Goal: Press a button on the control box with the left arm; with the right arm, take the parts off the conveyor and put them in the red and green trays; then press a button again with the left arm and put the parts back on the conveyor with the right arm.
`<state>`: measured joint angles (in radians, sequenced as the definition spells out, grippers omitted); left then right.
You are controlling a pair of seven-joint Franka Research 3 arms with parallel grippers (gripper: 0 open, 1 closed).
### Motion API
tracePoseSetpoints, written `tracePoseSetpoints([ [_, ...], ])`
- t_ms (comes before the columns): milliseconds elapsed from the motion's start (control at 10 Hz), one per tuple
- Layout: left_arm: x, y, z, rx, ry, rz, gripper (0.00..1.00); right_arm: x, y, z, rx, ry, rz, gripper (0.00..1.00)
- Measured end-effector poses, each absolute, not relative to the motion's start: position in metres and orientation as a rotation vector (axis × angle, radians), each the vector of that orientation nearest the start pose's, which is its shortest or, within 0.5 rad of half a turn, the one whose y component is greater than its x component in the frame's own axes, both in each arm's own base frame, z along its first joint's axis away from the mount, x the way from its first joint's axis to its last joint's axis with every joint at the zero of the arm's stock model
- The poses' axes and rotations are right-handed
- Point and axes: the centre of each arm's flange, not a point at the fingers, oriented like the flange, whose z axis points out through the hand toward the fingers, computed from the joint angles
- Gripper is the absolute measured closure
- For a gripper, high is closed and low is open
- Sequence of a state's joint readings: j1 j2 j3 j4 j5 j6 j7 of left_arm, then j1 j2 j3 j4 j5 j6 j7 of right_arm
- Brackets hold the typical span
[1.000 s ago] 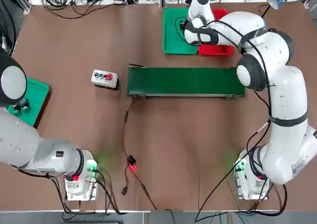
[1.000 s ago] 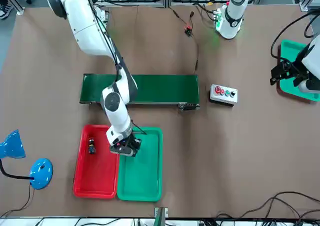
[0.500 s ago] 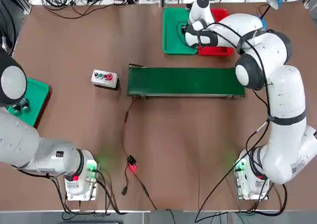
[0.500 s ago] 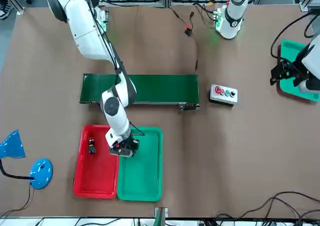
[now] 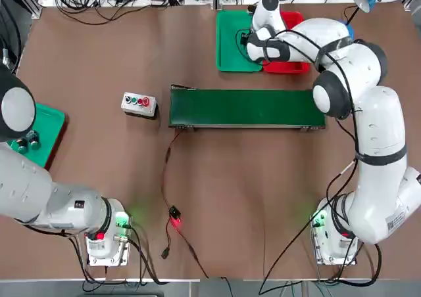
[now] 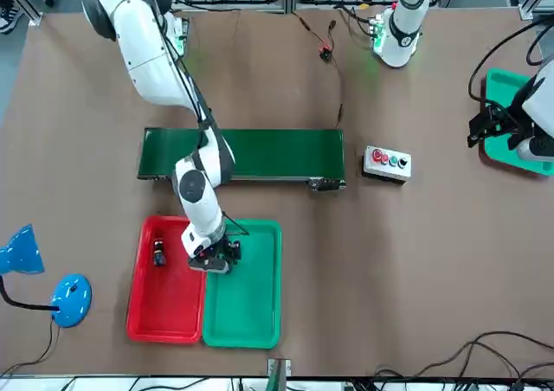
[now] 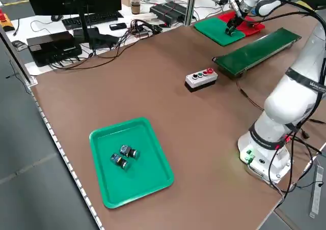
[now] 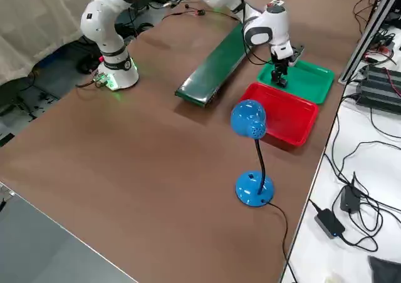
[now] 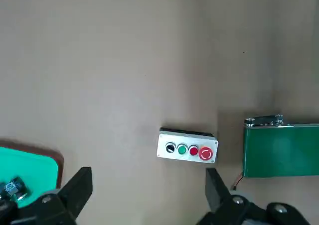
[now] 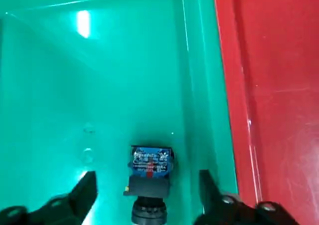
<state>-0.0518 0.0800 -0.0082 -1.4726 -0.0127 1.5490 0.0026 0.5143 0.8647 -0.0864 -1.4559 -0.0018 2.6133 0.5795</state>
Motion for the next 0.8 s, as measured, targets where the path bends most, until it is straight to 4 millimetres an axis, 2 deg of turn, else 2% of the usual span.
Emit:
tracePoseSetpoints([
  [200, 0.576, -0.036, 0.624, -3.153, 0.099, 0.006, 0.00, 0.676, 0.323, 0.203, -3.011, 0.166, -0.452, 0.01],
  [500, 0.576, -0.037, 0.624, -3.153, 0.102, 0.006, 0.00, 0.681, 0.325, 0.224, -3.010, 0.170, -0.455, 0.00],
  [600, 0.576, -0.037, 0.624, -3.153, 0.103, 0.006, 0.00, 0.683, 0.321, 0.241, -3.030, 0.175, -0.431, 0.00],
  [800, 0.576, -0.037, 0.624, -3.152, 0.127, 0.005, 0.00, 0.686, 0.301, 0.298, -3.082, 0.140, -0.366, 0.00],
])
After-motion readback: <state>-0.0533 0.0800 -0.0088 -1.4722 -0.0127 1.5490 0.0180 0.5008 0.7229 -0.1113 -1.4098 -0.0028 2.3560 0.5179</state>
